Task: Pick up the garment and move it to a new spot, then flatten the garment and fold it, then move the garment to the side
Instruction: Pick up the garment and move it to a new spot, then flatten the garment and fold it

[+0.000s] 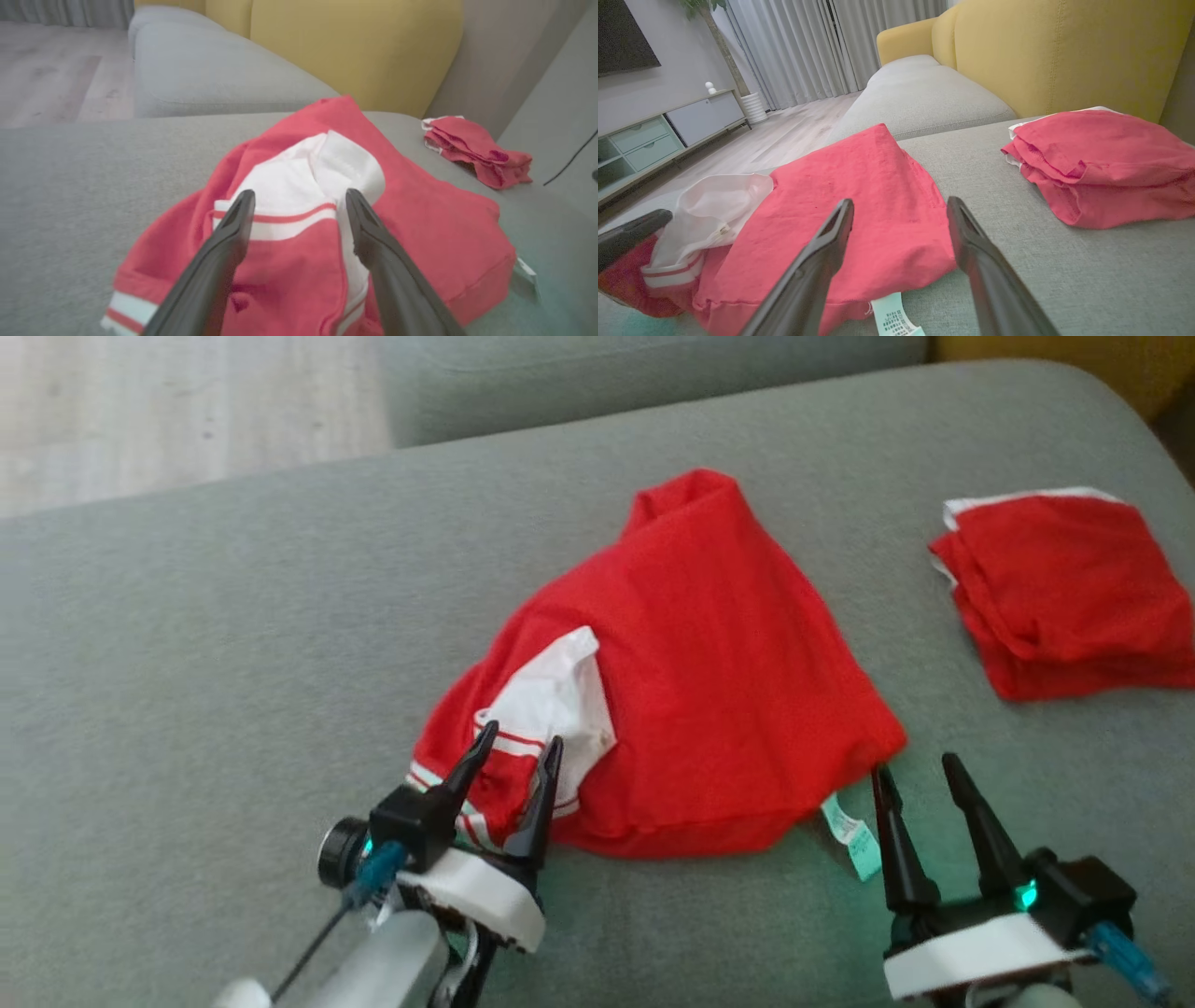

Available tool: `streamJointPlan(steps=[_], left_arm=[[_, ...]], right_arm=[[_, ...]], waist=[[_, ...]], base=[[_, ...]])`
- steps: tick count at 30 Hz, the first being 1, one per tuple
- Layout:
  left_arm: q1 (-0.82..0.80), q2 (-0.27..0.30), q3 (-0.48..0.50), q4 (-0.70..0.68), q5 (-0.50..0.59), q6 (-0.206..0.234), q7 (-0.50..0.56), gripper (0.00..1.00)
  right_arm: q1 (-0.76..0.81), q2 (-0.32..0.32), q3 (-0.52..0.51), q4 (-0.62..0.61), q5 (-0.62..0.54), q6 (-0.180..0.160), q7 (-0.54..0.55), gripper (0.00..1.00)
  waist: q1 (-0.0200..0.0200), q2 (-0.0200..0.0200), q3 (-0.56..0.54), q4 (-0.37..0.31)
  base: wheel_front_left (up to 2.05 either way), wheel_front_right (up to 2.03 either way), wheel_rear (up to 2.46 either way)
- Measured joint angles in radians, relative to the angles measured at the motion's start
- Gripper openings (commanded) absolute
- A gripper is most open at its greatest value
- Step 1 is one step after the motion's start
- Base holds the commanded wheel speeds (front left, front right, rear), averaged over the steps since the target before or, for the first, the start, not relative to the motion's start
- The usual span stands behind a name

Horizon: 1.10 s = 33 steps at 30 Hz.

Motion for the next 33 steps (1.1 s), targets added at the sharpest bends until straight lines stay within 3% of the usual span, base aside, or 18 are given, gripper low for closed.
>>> streamJointPlan(steps=[12,21,26,33], left_arm=[[0.37,-0.011,0.175,-0.299,0.2,0.169,0.0,1.0],[0.5,-0.029,0.301,-0.496,0.351,0.205,-0.003,1.0],[0.551,-0.023,0.323,-0.517,0.428,0.203,-0.003,1.0],[0.557,-0.028,0.344,-0.516,0.458,0.187,-0.003,1.0]], right_arm=[[0.096,0.004,-0.02,0.016,0.0,0.0,0.0,1.0],[0.117,0.01,-0.07,0.015,-0.024,0.0,0.0,1.0],[0.162,0.015,-0.078,0.016,-0.058,0.0,0.0,1.0],[0.168,0.021,-0.078,0.017,-0.064,0.0,0.0,1.0]], waist=[[-0.0003,0.0,-0.115,0.092],[-0.0001,0.0,-0.155,0.147],[-0.0002,0.0,-0.173,0.164],[-0.0001,0.0,-0.182,0.175]], base=[[0.0,0.0,0.0],[0.0,0.0,0.0],[0.0,0.0,0.0],[0.0,0.0,0.0]])
